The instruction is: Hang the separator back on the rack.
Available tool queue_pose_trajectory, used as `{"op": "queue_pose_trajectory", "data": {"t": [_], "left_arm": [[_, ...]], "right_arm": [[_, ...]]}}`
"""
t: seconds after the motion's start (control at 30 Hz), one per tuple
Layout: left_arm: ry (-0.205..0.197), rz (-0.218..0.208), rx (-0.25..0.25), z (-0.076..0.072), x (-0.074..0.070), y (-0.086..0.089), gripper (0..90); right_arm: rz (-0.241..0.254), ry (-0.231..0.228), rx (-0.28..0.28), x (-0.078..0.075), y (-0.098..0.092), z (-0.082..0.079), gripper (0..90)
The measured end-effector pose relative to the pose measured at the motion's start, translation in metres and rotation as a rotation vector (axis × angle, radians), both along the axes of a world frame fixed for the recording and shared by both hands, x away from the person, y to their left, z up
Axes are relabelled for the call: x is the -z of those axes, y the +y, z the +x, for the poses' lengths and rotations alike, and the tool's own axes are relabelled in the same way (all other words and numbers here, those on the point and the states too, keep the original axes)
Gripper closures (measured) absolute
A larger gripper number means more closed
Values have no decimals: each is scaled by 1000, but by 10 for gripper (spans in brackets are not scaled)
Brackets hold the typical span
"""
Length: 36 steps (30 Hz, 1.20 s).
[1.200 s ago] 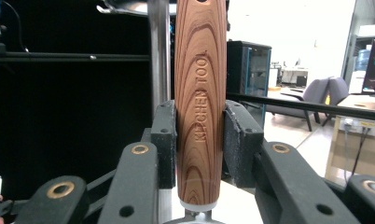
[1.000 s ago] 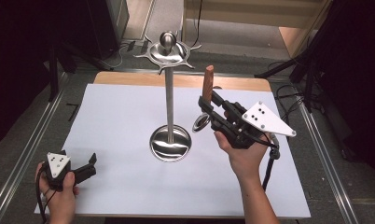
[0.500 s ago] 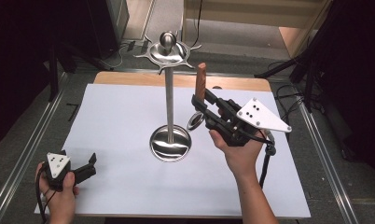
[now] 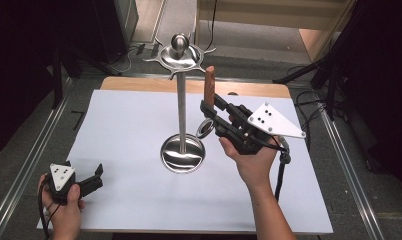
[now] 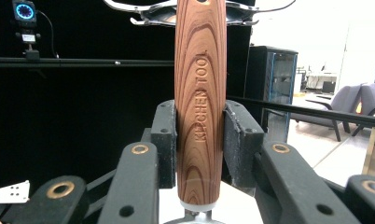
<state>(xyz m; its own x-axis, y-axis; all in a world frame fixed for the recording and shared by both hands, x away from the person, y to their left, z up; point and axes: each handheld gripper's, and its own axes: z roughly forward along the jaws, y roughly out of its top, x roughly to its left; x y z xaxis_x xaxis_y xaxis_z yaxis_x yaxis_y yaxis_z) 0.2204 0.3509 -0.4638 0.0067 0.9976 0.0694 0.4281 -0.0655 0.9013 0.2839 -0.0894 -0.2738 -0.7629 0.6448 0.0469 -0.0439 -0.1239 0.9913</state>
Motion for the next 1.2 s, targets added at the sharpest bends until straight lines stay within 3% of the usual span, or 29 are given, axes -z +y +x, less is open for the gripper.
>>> {"op": "queue_pose_trajectory", "data": {"t": [1.2], "left_arm": [[3,-6,4,0,0,1,37]], "right_arm": [[-7,9,-5,7,7,9,693]]}}
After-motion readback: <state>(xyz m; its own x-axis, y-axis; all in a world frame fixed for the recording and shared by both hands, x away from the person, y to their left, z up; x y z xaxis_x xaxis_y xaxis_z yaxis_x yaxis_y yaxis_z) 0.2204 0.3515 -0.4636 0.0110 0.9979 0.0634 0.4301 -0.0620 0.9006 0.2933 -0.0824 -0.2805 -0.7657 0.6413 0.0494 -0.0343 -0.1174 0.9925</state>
